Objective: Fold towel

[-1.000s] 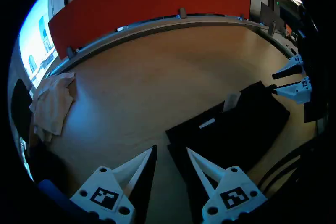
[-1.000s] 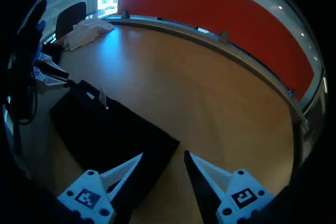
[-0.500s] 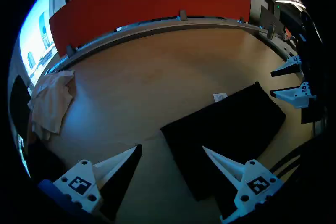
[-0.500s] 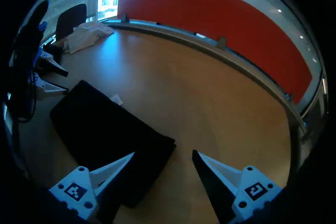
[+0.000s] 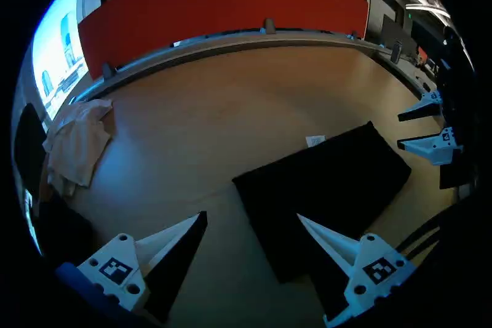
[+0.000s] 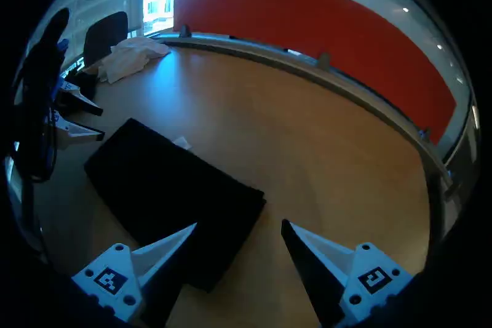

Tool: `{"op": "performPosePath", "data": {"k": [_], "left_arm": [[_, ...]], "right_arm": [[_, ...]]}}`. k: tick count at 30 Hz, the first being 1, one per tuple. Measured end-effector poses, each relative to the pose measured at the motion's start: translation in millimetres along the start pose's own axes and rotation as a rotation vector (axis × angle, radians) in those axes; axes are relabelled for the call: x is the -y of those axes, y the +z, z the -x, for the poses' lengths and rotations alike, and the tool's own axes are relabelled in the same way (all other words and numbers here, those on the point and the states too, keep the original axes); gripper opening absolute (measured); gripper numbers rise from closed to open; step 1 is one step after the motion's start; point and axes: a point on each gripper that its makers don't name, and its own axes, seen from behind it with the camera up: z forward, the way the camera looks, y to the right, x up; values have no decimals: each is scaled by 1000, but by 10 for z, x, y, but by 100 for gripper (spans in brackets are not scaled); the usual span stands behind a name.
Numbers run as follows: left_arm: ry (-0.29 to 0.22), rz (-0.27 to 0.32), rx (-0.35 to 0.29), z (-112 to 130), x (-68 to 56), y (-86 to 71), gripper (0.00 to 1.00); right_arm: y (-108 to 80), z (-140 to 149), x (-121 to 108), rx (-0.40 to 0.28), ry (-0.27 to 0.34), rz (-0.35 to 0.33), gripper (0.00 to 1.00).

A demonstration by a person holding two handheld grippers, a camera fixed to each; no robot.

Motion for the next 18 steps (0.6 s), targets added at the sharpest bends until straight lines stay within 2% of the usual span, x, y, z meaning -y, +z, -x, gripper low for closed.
{"op": "performPosePath", "data": {"k": [18], "left_arm": [[-100,-17,5,535,-121,-421,97]], "right_arm": [[-410,364,284,-6,-6,-21,96]]}}
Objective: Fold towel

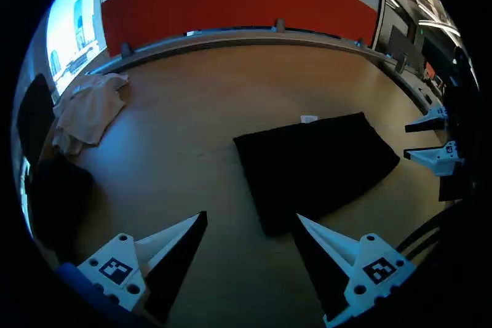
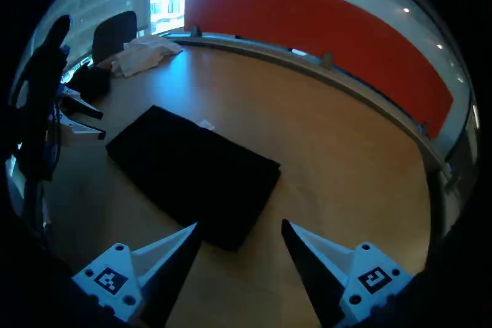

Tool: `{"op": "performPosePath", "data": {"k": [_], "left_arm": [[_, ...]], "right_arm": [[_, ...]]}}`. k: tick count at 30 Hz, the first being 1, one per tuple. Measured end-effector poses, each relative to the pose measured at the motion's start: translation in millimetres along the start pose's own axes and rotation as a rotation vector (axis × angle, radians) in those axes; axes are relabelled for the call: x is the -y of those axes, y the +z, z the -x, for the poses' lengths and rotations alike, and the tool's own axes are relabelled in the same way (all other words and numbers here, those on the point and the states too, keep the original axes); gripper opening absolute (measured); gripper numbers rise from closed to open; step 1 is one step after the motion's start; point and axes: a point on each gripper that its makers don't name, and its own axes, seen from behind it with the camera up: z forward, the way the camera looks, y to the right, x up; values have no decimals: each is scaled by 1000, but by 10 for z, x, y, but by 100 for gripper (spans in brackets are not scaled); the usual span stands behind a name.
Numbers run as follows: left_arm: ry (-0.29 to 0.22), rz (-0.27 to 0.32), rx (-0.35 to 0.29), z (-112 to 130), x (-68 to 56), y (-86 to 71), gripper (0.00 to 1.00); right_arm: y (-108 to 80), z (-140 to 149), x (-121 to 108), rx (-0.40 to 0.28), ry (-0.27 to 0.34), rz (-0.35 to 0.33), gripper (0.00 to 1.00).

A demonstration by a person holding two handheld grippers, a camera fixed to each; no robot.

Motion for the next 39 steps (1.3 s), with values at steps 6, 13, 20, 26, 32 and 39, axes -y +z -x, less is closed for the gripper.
{"op": "performPosePath", "data": {"k": [6,13,20,26,32,39], "left_arm": [[-6,-10,2,135,-11,-100,97],[-22,-28,-6,197,39,-200,97],[-52,-55,-13,277,136,-333,97],[-79,-80,-13,378,236,-459,97],[-99,-99,-13,454,310,-552,97],[-109,-110,-15,508,354,-627,97]], "right_arm": [[-34,55,48,2,10,-10,96],[-15,49,77,0,-10,-36,96],[39,88,124,18,-68,-85,96],[82,149,142,47,-135,-127,95],[117,184,126,70,-176,-152,90],[165,266,116,113,-190,-181,70]]}}
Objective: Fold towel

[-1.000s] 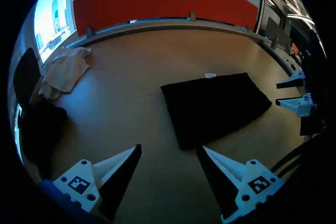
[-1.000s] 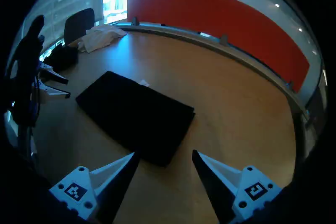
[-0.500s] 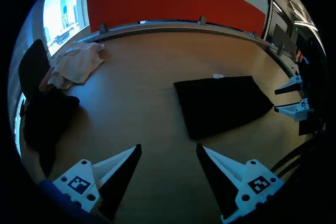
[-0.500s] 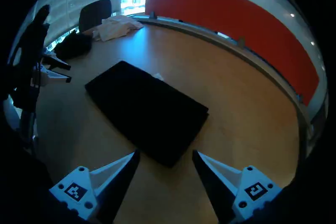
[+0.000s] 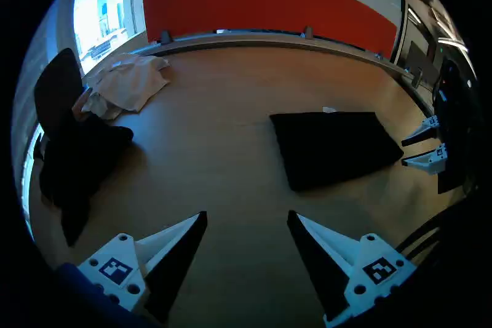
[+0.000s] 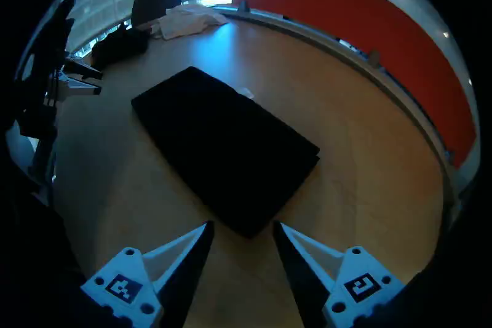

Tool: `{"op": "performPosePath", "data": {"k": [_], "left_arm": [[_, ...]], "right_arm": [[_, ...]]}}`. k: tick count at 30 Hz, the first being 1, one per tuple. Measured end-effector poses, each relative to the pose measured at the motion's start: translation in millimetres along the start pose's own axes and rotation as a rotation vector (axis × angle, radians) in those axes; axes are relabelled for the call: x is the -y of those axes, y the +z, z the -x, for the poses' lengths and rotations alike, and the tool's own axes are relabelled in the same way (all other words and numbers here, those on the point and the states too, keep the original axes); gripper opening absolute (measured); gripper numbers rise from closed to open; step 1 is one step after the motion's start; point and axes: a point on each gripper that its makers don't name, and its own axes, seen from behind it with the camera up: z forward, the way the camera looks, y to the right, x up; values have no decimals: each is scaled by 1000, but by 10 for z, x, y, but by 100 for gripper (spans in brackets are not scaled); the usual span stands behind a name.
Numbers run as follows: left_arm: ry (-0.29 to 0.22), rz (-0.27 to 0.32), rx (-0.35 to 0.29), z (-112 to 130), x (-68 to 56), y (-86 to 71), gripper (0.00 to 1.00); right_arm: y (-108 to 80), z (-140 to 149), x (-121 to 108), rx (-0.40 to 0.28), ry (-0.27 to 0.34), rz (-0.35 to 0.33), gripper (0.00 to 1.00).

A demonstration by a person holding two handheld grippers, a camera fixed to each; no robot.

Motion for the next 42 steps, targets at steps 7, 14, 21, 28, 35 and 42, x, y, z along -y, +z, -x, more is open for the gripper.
{"op": "performPosePath", "data": {"k": [7,14,21,28,35,42], "left_arm": [[-6,-7,0,36,37,-55,97],[-17,-13,3,87,74,-97,97],[-18,-16,5,114,105,-116,97],[-23,-16,4,106,112,-124,97],[-26,-17,4,97,126,-121,97],[-23,-18,2,97,141,-128,97]], "right_arm": [[36,11,-9,9,-9,-15,58],[67,58,-12,26,-6,-25,36],[69,72,-12,26,6,-29,11],[59,33,-27,8,16,-14,6],[-11,-157,-20,-25,4,-5,6],[-114,-560,25,-82,-31,-13,6]]}}
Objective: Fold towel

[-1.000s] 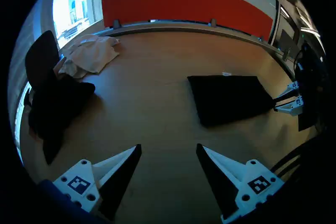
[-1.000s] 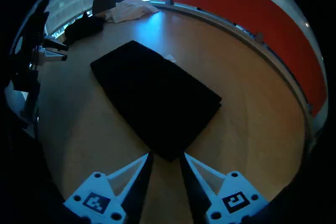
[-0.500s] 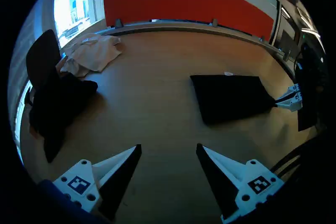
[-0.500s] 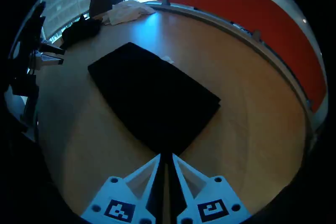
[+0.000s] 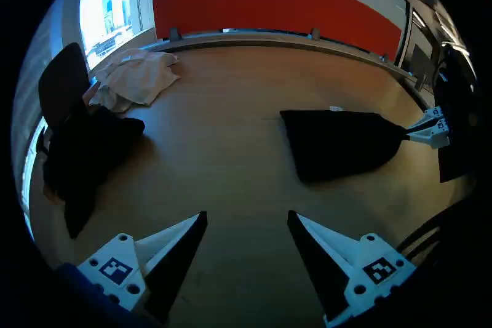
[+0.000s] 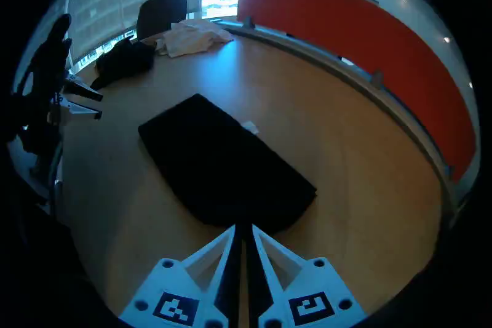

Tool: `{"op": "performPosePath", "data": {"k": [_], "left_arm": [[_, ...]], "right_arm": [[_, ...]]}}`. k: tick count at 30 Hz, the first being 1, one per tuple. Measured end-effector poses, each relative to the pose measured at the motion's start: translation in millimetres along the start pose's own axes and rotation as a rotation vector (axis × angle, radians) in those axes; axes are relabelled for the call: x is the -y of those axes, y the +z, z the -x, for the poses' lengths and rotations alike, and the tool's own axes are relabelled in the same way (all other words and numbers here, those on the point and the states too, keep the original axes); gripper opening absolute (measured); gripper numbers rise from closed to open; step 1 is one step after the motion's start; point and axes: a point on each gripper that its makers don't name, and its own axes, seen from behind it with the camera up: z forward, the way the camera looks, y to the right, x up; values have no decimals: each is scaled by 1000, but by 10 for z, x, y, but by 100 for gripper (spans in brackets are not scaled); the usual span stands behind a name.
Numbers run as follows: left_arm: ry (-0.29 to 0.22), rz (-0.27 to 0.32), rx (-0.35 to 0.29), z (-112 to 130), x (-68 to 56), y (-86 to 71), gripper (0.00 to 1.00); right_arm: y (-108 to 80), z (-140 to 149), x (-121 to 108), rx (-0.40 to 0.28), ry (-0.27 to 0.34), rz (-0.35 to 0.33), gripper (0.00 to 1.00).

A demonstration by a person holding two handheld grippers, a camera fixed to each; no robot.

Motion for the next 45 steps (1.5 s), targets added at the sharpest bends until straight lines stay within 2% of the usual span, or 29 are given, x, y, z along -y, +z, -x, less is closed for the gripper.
{"op": "performPosePath", "data": {"k": [14,18,26,35,45], "left_arm": [[-6,-5,-4,16,23,-20,97],[-9,-4,-5,13,21,-20,97],[-15,-2,-7,14,25,-24,97],[-32,2,-9,53,22,-62,97],[-54,10,-8,107,13,-93,97]], "right_arm": [[-146,-848,68,-109,-157,18,6],[-163,-943,107,-113,-198,15,6],[-104,-1066,187,-117,-217,-15,6],[115,-1344,452,-126,-272,-85,6],[524,-1591,1002,-115,-330,-202,6]]}}
